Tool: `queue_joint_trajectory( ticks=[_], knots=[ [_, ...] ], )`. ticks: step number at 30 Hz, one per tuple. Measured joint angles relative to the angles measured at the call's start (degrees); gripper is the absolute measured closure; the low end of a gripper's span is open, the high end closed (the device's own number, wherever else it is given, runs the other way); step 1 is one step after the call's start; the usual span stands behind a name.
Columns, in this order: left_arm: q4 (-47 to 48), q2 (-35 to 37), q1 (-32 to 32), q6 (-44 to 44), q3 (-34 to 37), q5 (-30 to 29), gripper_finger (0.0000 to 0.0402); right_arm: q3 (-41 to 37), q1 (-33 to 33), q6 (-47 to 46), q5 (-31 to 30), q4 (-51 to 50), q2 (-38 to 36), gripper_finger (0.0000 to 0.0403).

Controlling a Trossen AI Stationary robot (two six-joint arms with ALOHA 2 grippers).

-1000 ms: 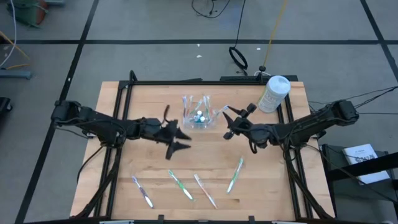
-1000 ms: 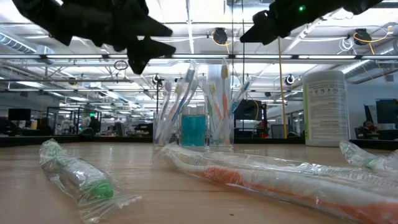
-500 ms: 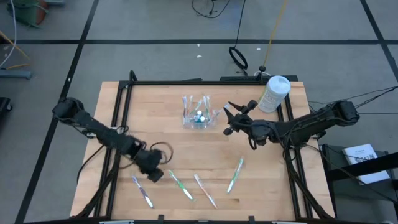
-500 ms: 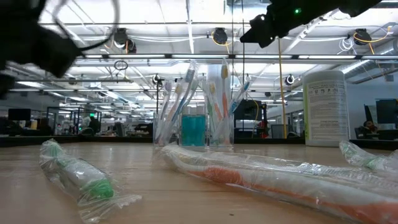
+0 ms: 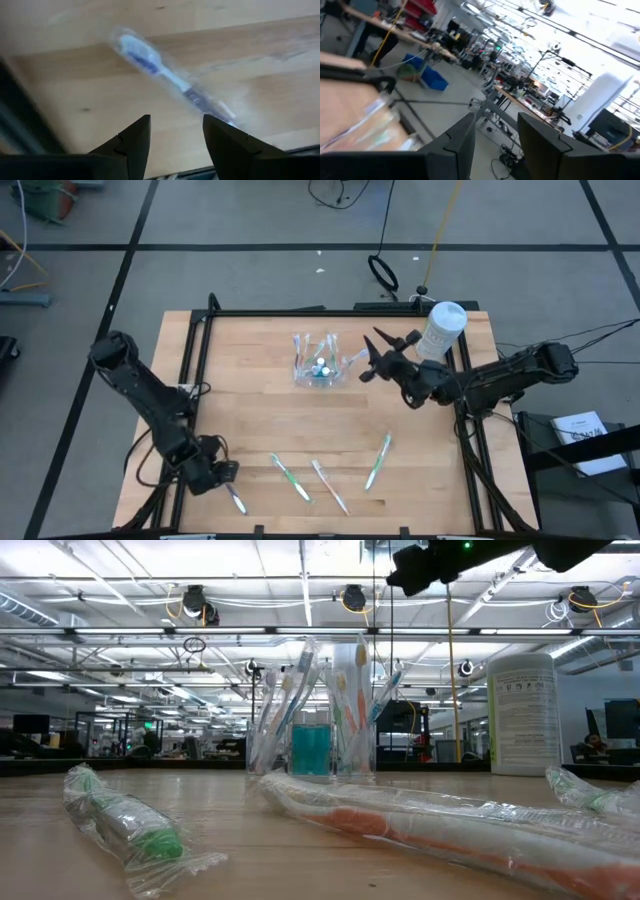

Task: Pick & Place Toothbrushes
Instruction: Put the purple toothbrush into the transparent organizer

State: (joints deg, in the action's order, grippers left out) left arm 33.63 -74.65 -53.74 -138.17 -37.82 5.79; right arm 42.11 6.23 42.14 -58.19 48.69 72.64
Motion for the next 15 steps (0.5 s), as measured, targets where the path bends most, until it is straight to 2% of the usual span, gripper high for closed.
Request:
queue_joint_trajectory(
  ticks=[3,5,11,15],
  knots=[
    [2.41,-1.51,-1.13,-0.34,0.00,-7.20,0.0215,0.00,-1.42,0.14,1.39,3.43,0.00,0.0261],
    [2.88,-2.59,-1.02,-0.35,0.02,-8.62,0.0215,0.00,-2.51,-1.35,4.03,4.04,0.00,0.0261],
    [0.84,-6.46,-1.05,-1.18,0.00,-0.40,0.0215,0.00,-6.07,-6.16,17.10,4.25,0.00,0.0261],
    [-0.57,-8.31,-1.09,0.14,-0.08,-2.92,0.0215,0.00,-7.70,-9.11,23.40,4.28,0.00,0.0261]
  ],
)
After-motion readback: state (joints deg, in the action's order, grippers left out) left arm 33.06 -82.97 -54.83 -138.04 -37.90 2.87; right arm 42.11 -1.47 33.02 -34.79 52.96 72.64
